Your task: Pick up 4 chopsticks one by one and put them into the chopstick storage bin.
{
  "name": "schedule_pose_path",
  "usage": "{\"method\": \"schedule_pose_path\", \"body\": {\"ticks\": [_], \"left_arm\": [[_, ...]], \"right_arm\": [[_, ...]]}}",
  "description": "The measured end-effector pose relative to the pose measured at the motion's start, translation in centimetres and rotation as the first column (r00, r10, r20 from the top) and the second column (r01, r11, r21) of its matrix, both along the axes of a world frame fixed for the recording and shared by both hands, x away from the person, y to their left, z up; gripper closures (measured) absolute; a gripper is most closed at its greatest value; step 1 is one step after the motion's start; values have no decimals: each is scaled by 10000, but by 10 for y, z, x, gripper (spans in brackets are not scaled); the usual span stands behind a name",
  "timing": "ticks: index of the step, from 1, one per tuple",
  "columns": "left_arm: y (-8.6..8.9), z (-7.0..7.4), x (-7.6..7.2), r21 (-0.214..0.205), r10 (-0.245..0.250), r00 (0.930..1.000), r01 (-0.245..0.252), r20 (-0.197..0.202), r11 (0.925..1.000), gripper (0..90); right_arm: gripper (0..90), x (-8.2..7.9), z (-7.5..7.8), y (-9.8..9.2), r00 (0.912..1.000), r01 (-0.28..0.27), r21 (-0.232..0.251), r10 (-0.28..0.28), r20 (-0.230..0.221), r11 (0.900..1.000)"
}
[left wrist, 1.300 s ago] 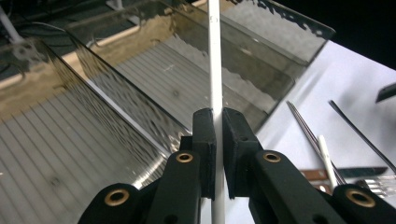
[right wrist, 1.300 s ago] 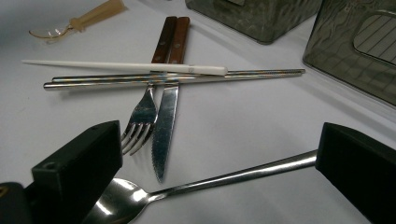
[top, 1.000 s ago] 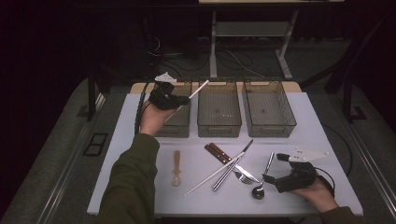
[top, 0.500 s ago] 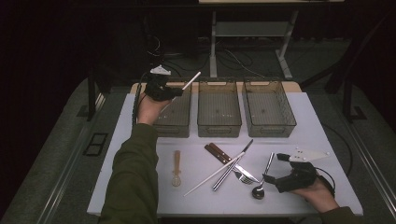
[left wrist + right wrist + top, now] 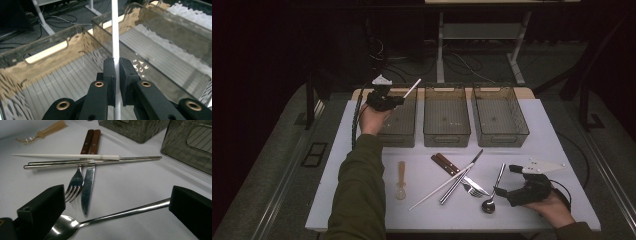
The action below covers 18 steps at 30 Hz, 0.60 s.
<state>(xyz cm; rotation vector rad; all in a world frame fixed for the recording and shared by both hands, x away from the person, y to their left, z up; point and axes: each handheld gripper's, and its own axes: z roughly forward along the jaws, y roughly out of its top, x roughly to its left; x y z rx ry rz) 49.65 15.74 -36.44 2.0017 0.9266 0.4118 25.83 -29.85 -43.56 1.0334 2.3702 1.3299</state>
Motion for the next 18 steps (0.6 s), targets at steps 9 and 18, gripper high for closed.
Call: {"method": "schedule_pose_path", "body": {"ticks": [9,18], "left_arm": [[-1,-7,1,238,163,9998,-161,-108,9996,831],[0,-13,4,698,817,9960,-789,-373,9944,684]], "right_arm": [[5,0,0,0,10000,11,-26,-11,-3,10000],[5,-1,0,-1,10000,21,-10,-21,-5,10000]]}}
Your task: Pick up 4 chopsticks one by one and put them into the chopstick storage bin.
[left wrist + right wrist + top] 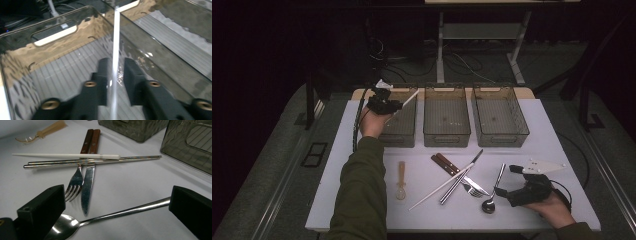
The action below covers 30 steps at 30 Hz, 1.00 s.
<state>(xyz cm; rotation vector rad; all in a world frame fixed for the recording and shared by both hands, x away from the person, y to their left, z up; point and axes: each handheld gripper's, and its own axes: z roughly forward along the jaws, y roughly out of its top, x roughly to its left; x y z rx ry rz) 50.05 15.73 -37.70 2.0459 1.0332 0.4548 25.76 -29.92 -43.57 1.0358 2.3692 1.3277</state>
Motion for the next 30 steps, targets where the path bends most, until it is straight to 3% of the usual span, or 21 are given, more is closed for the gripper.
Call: {"method": "schedule_pose_path", "body": {"ticks": [8,10,21,28,30], "left_arm": [[1,8,-7,-321,-44,9999,49,136,9995,542],[0,10,-12,-391,-99,9995,110,287,9992,531],[-9,16,-43,-831,-871,9960,886,213,9926,408],[-16,22,-66,-920,-1274,9909,1310,438,9871,384],[-18,23,-72,-946,-1401,9895,1428,347,9852,371]], "right_arm": [[5,0,0,1,10000,-15,-21,15,9,10000],[5,0,0,1,10000,-8,-19,8,8,10000],[5,0,0,1,10000,12,-78,-12,13,10000],[5,0,0,1,10000,29,-89,-29,16,10000],[5,0,0,1,10000,32,-96,-32,3,9999]]}}
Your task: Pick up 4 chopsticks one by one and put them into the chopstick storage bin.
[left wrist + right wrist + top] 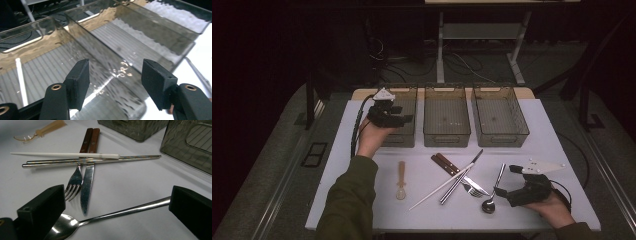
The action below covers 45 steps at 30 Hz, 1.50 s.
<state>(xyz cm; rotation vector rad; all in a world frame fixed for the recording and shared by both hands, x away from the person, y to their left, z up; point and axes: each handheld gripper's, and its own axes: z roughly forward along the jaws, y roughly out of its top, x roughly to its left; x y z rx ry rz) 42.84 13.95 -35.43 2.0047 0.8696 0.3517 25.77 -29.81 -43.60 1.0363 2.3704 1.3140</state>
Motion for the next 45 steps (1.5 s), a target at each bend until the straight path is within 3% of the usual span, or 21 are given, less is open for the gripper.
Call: {"method": "schedule_pose_path", "body": {"ticks": [9,14,21,25,29,40,45], "left_arm": [[-10,-9,-25,-21,-508,9985,507,-209,9987,343],[-14,-16,-38,38,-614,9980,614,-122,9981,348],[-20,-27,-60,-399,-972,9952,968,-66,9945,343],[-24,-35,-75,84,-1168,9931,1169,-54,9931,337],[-27,-38,-84,-118,-1276,9917,1275,-118,9918,335],[-44,-49,-110,245,-1950,9805,1956,-252,9804,324],[-48,-56,-117,365,-2167,9752,2183,-446,9752,324]], "right_arm": [[5,0,0,0,10000,23,-17,-23,4,10000],[5,0,0,0,10000,16,-36,-16,0,10000],[5,0,-1,0,10000,5,-76,-5,-20,10000],[5,1,-1,0,9999,13,189,-11,-104,9998],[5,6,-2,3,9999,-127,67,128,-105,9999],[5,16,-5,10,9990,-371,211,376,-239,9991],[5,12,-5,13,9990,-356,239,362,-264,9991]]}}
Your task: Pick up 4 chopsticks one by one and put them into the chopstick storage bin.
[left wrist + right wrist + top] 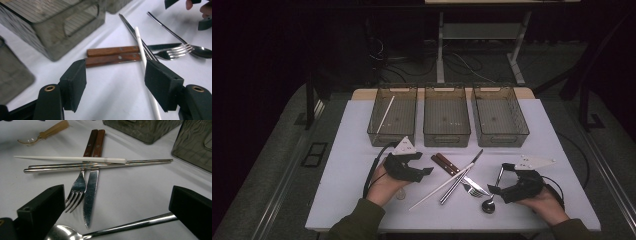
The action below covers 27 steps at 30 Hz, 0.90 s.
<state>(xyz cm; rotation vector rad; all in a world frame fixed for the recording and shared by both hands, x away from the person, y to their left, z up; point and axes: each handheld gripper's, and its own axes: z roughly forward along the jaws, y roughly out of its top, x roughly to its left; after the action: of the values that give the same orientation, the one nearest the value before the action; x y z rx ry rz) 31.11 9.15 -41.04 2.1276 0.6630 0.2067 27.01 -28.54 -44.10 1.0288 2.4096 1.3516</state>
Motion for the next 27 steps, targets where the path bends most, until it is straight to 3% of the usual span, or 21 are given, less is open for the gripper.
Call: {"method": "schedule_pose_path", "body": {"ticks": [2,11,15,27], "left_arm": [[-2,-3,-1,192,-133,9999,134,-46,9997,323],[-10,-7,-4,-65,-431,9989,429,-204,9991,336],[-17,-9,-6,56,-706,9971,708,-281,9975,353],[-33,-17,-11,156,-968,9925,982,-750,9950,524]], "right_arm": [[5,-2,-1,1,10000,3,-131,-3,19,9999],[5,-6,-2,3,10000,-5,-253,6,11,9997],[5,-5,-2,1,10000,50,-270,-50,21,9996],[5,-5,-2,0,9999,86,-285,-84,64,9996]]}}
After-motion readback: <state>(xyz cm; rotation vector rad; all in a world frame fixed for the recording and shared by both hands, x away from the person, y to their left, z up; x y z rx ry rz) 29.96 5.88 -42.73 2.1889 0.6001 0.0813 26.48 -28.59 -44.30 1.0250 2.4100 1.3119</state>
